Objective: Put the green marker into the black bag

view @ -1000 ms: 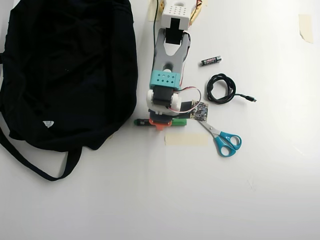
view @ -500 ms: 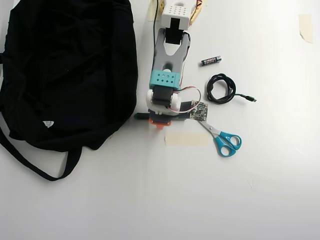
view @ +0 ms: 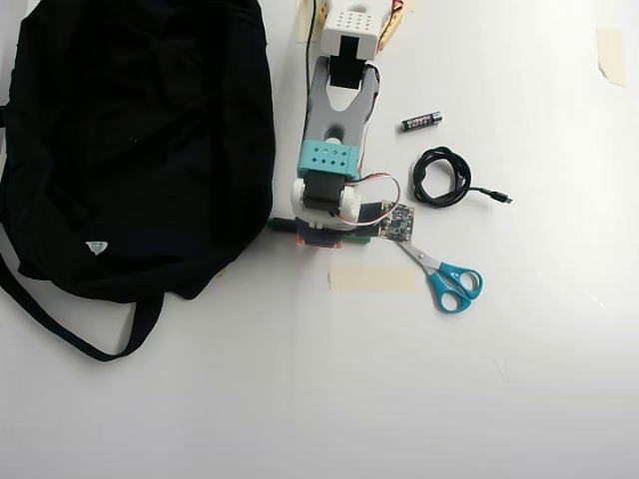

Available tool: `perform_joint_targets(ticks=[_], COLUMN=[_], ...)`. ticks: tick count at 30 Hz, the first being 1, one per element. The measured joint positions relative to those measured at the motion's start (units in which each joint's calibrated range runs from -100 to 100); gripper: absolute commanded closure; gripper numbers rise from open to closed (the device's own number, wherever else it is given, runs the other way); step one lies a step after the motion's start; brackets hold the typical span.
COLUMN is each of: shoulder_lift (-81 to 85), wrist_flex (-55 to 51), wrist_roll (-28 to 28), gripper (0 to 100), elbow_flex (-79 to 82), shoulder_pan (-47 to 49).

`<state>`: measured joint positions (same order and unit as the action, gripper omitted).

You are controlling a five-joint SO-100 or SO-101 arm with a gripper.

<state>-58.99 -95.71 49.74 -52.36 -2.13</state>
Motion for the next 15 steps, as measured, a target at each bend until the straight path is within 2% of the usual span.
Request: perform_joint_targets(ticks=[15], shoulder_lift=[0.0], wrist_flex=[0.0], wrist_roll=[-1.3], gripper=[98], elbow_flex=[0.0], shoulder_pan=[0.0])
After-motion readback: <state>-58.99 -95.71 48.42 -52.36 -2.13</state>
